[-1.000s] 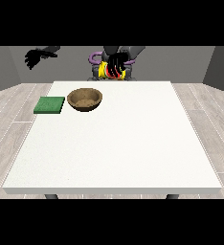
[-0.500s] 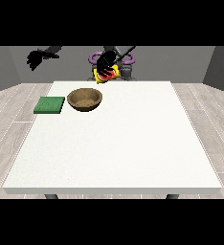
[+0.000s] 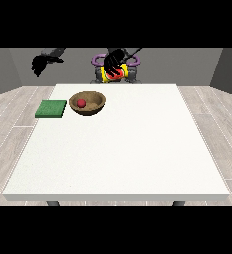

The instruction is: Pick the cup and pour the ball into the bowl, then pick the bowl and place it on the pad

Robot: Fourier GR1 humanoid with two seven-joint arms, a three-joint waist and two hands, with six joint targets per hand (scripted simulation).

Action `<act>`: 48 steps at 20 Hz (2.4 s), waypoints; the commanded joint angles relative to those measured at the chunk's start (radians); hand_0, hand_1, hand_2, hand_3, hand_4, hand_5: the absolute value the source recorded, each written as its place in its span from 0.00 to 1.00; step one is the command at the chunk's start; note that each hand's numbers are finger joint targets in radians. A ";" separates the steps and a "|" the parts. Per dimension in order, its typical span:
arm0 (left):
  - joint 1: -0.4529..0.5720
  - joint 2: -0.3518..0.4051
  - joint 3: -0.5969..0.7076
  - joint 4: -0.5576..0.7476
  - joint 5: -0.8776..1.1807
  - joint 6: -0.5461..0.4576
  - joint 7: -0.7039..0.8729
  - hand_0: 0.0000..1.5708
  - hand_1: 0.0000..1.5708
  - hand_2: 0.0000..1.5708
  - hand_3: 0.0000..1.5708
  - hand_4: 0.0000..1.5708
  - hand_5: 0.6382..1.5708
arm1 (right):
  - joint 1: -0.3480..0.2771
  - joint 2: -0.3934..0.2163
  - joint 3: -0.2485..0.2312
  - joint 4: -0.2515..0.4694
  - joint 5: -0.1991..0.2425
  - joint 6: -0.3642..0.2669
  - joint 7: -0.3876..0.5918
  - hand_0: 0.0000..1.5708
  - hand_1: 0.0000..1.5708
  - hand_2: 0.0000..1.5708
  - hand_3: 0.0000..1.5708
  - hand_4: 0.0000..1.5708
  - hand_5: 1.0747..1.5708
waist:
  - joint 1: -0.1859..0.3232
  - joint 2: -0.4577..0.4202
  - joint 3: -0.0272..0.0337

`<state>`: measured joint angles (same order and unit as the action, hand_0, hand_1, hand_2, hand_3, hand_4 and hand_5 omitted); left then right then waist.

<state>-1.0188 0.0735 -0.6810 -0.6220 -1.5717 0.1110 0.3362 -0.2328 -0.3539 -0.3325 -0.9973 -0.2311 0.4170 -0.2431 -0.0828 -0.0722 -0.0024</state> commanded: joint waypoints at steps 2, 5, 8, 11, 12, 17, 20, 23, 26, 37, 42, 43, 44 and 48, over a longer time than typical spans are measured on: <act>0.081 -0.008 0.310 -0.111 0.295 0.148 0.065 0.83 0.83 1.00 1.00 1.00 0.59 | 0.056 0.012 -0.016 0.003 -0.006 -0.019 0.001 0.00 0.00 0.00 0.00 0.07 0.99 | 0.054 -0.018 -0.0085; 0.175 -0.013 0.440 -0.180 0.453 0.280 0.027 0.75 0.75 0.92 0.81 0.93 0.57 | 0.068 -0.012 -0.039 0.000 -0.020 -0.016 0.003 0.00 0.00 0.00 0.00 0.07 0.99 | 0.091 0.000 -0.0095; 0.267 -0.071 0.558 -0.267 0.691 0.366 -0.023 0.36 0.36 0.00 0.00 0.57 0.93 | 0.026 0.020 -0.028 -0.018 -0.026 -0.031 0.002 0.00 0.00 0.00 0.00 0.23 0.99 | 0.098 0.067 -0.0213; 0.360 -0.072 0.598 -0.340 0.934 0.405 -0.122 0.00 0.00 0.00 0.00 0.00 0.97 | -0.017 0.050 -0.003 -0.045 -0.014 -0.053 -0.003 0.00 0.00 0.00 0.00 0.21 0.99 | 0.057 0.154 -0.0231; 0.385 -0.072 0.599 -0.379 1.019 0.392 -0.178 0.00 0.00 0.00 0.00 0.00 0.98 | -0.025 0.067 0.005 -0.047 -0.013 -0.061 0.002 0.00 0.00 0.00 0.00 0.19 0.99 | 0.068 0.149 -0.0188; 0.511 -0.073 0.593 -0.501 1.343 0.263 -0.432 0.00 0.00 0.00 0.00 0.00 0.99 | -0.073 0.142 0.029 -0.080 0.039 -0.214 0.017 0.00 0.00 0.00 0.00 0.13 1.00 | 0.134 0.183 -0.0066; 0.579 -0.073 0.562 -0.539 1.418 0.182 -0.560 0.00 0.00 0.00 0.00 0.00 0.99 | -0.065 0.201 0.030 -0.048 0.061 -0.286 -0.027 0.00 0.00 0.00 0.00 0.19 1.00 | 0.178 0.219 0.0001; 0.587 -0.063 0.587 -0.543 1.427 0.071 -0.557 0.00 0.00 0.00 0.00 0.00 0.99 | -0.109 0.230 0.029 -0.008 0.066 -0.351 -0.014 0.00 0.00 0.00 0.00 0.20 1.00 | 0.221 0.193 0.0022; 0.673 -0.037 0.599 -0.562 1.439 0.039 -0.614 0.00 0.00 0.00 0.00 0.00 0.99 | -0.132 0.185 0.005 0.059 0.036 -0.321 0.003 0.00 0.00 0.00 0.00 0.20 1.00 | 0.215 0.168 0.0025; 0.613 0.045 0.660 -0.683 1.467 -0.043 -0.588 0.00 0.00 0.00 0.00 0.00 0.99 | -0.214 0.137 -0.026 0.367 0.042 -0.270 -0.304 0.00 0.00 0.00 0.00 0.10 0.98 | 0.236 0.298 0.0034; 0.627 0.078 0.712 -0.639 1.472 -0.057 -0.583 0.00 0.00 0.00 0.00 0.00 0.99 | -0.281 0.214 0.023 0.400 0.057 -0.361 -0.266 0.00 0.00 0.00 0.00 0.08 0.98 | 0.200 0.251 0.0028; 0.657 0.056 0.717 -0.617 1.478 -0.048 -0.642 0.00 0.00 0.00 0.00 0.00 0.99 | -0.275 0.200 0.036 0.405 0.060 -0.332 -0.265 0.00 0.00 0.00 0.00 0.04 0.98 | 0.183 0.248 0.0026; 0.625 0.051 0.686 -0.710 1.470 -0.052 -0.538 0.00 0.00 0.00 0.00 0.00 0.99 | -0.279 0.190 -0.005 0.465 0.034 -0.323 -0.317 0.00 0.00 0.00 0.00 0.09 0.99 | 0.219 0.264 0.0032; 0.599 0.067 0.696 -0.725 1.500 -0.081 -0.553 0.00 0.00 0.00 0.00 0.05 1.00 | -0.207 0.173 -0.029 0.516 0.059 -0.481 -0.187 0.92 0.92 1.00 0.00 0.30 0.88 | 0.250 0.316 0.0027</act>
<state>-0.4016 0.1309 0.0094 -1.3172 -0.0910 0.0528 -0.2190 -0.4904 -0.1794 -0.3580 -0.5711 -0.1988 0.0277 -0.5025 0.1437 0.1874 -0.0158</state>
